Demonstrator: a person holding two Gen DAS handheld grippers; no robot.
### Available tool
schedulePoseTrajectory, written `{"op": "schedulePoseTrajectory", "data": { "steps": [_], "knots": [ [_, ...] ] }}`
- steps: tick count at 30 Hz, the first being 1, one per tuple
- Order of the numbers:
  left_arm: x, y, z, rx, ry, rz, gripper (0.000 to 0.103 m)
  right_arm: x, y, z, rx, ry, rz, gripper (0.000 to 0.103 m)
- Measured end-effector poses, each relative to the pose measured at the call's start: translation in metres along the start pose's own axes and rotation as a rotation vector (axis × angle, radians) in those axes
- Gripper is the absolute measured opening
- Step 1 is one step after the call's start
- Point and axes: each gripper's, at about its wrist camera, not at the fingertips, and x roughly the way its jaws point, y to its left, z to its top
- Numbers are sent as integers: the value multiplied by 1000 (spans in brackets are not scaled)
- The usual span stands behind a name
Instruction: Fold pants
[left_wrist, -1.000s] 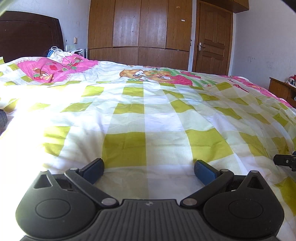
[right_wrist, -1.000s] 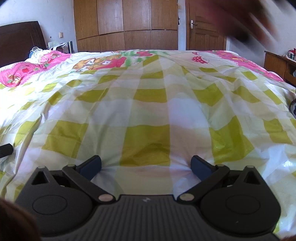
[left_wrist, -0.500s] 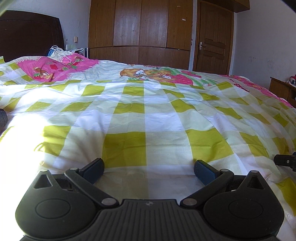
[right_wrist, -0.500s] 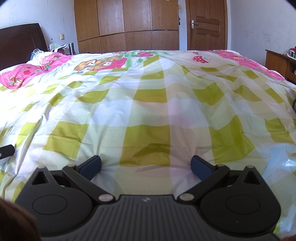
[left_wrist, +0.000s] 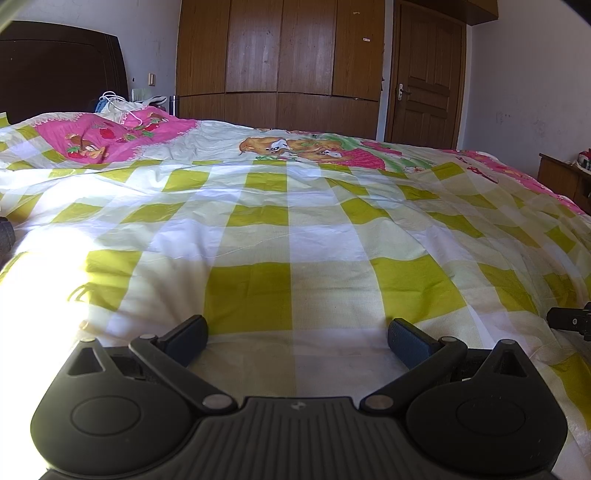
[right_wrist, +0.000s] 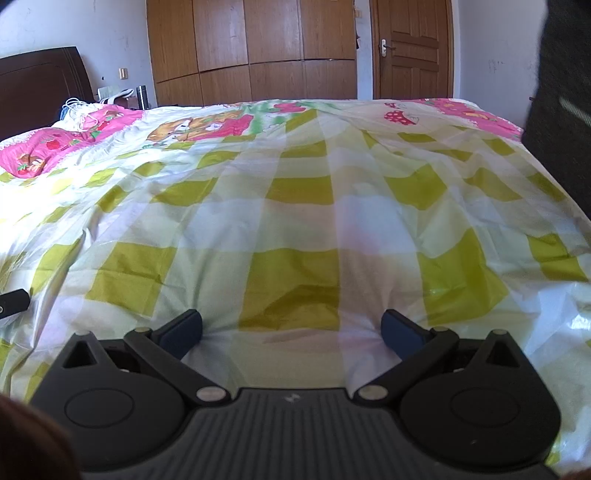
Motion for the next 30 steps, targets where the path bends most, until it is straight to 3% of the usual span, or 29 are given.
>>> {"op": "schedulePoseTrajectory", "data": {
  "steps": [27,30],
  "knots": [
    [3,0,1,-12,-3,-12,103,-3,-4,-4,2,2,1,102],
    [4,7,1,-49,-4,-41,103,-3,-4,-4,2,3,1,102]
  ]
}}
